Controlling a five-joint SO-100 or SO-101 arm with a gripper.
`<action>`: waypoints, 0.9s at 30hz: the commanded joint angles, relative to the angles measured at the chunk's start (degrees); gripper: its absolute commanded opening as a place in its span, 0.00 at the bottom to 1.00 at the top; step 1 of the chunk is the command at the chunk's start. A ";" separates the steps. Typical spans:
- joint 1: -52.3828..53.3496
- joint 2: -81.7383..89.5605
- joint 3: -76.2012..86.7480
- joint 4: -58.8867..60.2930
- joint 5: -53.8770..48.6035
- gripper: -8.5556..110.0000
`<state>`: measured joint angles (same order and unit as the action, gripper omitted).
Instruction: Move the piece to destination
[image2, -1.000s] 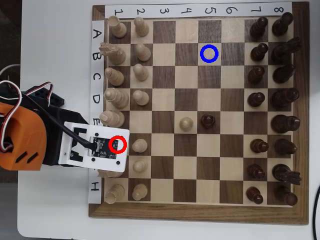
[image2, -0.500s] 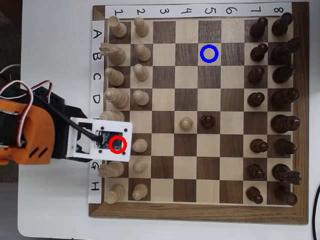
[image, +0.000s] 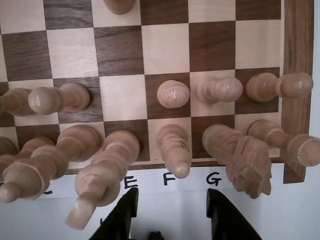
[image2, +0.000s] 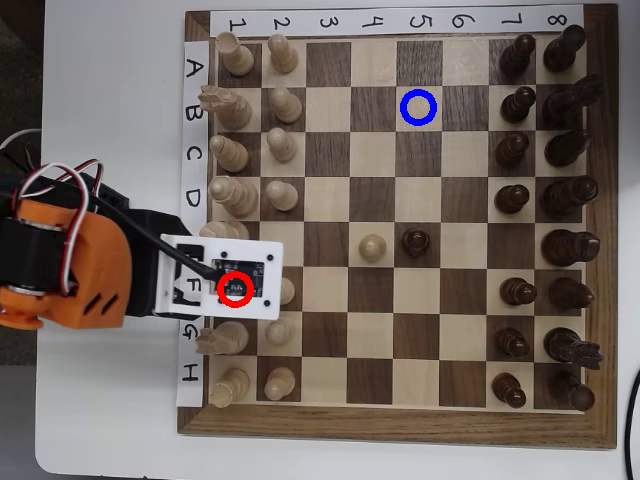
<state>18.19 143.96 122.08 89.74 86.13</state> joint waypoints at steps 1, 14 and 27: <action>-0.35 -0.26 0.79 -1.67 0.35 0.21; -0.18 -1.14 5.27 -5.98 0.09 0.21; 2.72 -1.14 8.79 -8.35 -0.70 0.20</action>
<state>20.48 142.82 130.69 82.00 85.87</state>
